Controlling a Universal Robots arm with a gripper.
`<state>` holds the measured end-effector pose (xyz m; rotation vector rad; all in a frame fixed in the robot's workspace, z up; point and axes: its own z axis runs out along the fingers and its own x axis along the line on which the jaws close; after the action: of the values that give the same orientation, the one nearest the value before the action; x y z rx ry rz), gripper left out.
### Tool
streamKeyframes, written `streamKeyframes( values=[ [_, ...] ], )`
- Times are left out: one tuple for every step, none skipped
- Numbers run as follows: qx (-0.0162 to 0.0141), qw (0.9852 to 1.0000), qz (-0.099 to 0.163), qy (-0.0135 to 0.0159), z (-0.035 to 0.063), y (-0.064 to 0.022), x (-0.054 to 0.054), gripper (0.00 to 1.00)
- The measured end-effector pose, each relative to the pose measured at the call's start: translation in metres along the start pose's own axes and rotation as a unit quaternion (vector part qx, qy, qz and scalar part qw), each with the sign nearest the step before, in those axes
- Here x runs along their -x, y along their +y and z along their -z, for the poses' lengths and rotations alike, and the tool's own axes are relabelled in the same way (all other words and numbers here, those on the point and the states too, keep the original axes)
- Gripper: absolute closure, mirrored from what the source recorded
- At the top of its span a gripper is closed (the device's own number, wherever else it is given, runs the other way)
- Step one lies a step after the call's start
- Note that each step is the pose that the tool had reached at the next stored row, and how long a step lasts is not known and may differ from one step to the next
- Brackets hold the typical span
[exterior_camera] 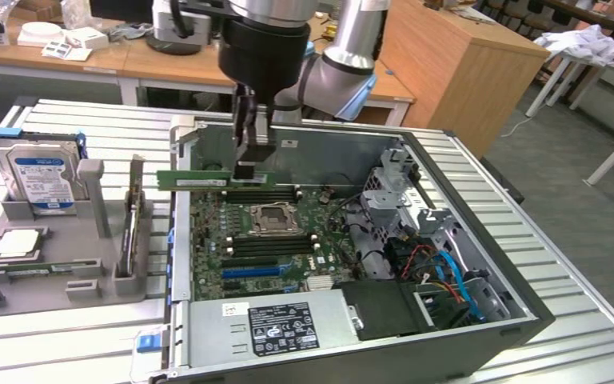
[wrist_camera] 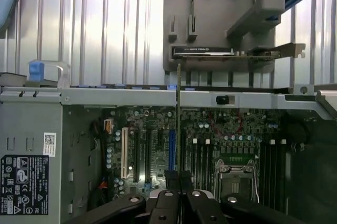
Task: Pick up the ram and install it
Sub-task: 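Pick up the ram and move it above insertion slot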
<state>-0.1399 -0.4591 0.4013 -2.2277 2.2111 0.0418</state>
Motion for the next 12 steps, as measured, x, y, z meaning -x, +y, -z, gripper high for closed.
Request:
streamKeyframes(
  values=[
    [0.0, 1.0, 0.0, 0.0, 0.0, -0.0021, 0.0, 0.88],
    [0.0, 1.0, 0.0, 0.0, 0.0001, -0.0042, 0.0, 0.88],
    [0.0, 1.0, 0.0, 0.0, 0.0001, -0.0063, 0.0, 0.88],
    [0.0, 1.0, 0.0, 0.0, 0.0001, -0.0085, 0.0, 0.88],
    [0.0, 1.0, 0.0, 0.0, 0.0002, -0.0106, 0.0, 0.88],
    [0.0, 1.0, 0.0, 0.0, 0.0002, -0.0127, 0.0, 0.88],
    [0.0, 1.0, 0.0, 0.0, 0.0002, -0.0149, 0.0, 0.88],
    [0.0, 1.0, 0.0, 0.0, 0.0003, -0.0169, 0.0, 0.88],
    [0.0, 1.0, 0.0, 0.0, 0.0003, -0.019, 0.0, 0.88],
    [0.0, 1.0, 0.0, 0.0, 0.0004, -0.0211, 0.0, 0.88],
    [0.0, 1.0, 0.0, 0.0, 0.0004, -0.0231, 0.0, 0.88],
    [0.0001, 1.0, 0.0, 0.0, 0.0005, -0.0252, 0.0, 0.88]
  ],
)
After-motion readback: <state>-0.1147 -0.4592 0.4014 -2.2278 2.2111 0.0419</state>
